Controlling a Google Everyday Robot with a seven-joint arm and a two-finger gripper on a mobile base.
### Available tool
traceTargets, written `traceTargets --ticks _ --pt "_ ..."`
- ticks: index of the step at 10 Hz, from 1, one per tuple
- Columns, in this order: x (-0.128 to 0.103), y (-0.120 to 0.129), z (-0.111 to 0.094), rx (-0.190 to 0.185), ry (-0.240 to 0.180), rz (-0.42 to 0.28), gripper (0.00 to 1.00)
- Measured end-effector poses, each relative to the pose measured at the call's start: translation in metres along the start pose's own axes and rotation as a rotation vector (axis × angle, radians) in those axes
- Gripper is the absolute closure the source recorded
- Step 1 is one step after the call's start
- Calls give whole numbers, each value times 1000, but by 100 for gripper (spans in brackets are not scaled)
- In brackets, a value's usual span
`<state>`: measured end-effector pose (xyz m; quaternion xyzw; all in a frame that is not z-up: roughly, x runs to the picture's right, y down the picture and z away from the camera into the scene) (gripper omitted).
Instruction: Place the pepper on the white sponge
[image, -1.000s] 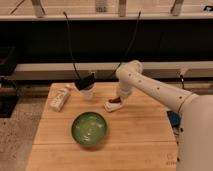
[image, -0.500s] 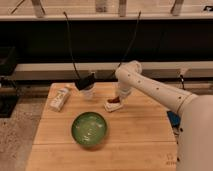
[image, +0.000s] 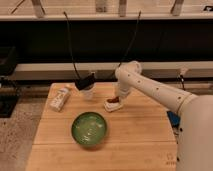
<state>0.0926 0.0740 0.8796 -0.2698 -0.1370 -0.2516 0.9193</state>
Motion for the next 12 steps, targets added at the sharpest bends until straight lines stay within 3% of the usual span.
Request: traceTargets --ticks 12 --pt "-1 -8 1 30 -9 -14 99"
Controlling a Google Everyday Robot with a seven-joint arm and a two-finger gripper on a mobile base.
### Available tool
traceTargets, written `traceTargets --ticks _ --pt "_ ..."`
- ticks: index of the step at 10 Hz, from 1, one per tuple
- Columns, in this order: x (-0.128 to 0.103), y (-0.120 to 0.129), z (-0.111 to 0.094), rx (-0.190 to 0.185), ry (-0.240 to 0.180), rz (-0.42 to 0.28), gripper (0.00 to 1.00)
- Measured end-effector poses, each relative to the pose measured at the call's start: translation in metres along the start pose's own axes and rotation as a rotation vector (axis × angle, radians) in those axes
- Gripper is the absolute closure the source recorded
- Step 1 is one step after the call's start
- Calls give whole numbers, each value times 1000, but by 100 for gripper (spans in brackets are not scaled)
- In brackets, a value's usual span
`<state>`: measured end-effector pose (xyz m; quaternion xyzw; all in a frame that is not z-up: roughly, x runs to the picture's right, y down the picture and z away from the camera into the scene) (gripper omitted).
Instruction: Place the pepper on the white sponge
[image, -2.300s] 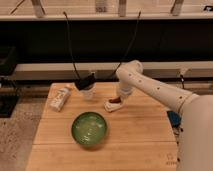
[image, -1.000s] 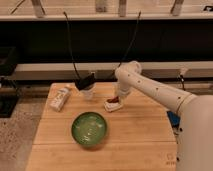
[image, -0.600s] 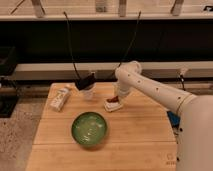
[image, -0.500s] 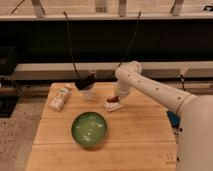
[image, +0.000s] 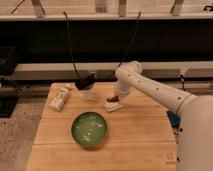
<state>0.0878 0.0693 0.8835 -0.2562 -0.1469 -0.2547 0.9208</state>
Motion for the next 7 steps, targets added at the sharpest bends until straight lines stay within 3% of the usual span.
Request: traceTargets --ticks 7 --pt "0 -3 1 12 -3 -3 99"
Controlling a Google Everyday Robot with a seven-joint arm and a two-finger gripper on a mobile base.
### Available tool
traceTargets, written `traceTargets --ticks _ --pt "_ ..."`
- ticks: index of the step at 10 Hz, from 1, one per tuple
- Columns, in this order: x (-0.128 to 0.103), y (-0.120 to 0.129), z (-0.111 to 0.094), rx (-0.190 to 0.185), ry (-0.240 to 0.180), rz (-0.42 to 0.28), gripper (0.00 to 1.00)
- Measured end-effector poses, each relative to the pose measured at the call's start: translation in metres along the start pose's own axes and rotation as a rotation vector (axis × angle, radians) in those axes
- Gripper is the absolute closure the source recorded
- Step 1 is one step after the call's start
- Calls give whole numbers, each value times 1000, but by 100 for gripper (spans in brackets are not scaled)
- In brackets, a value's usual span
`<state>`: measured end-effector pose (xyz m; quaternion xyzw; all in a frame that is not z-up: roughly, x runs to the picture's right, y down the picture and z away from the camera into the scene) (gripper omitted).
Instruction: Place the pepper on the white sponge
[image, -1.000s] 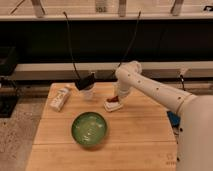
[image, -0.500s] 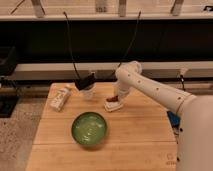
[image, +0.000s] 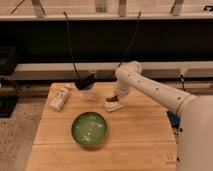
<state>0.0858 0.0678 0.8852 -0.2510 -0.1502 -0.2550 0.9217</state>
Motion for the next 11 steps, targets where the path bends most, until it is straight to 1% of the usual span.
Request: traceTargets --ticks 11 --pt "-2 -2 3 10 -6 -7 99"
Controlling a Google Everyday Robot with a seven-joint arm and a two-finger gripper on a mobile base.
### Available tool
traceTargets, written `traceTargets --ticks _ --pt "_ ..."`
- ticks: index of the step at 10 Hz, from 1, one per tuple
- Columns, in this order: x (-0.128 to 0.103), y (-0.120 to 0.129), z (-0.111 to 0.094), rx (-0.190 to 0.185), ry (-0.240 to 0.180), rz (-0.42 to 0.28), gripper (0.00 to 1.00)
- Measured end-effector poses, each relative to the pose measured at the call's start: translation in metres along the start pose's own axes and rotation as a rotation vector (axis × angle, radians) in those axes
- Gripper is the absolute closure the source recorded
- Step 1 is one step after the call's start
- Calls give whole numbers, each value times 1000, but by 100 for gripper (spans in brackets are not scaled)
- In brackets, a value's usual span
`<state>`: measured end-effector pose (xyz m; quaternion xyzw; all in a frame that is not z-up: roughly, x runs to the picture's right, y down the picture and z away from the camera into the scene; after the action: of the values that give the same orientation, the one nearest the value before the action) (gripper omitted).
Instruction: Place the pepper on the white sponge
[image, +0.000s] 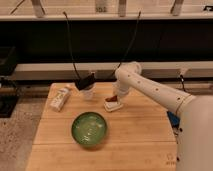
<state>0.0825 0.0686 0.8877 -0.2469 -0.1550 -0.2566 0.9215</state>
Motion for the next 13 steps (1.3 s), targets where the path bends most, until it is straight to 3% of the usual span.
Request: traceTargets --ticks 5,9,11,13 --pt "-1 0 1 3 -2 -3 99" --pt "-1 0 2 5 -4 -6 92" --pt "-1 0 2 6 -4 -8 83" --pt "-2 -1 2 7 -5 -9 82"
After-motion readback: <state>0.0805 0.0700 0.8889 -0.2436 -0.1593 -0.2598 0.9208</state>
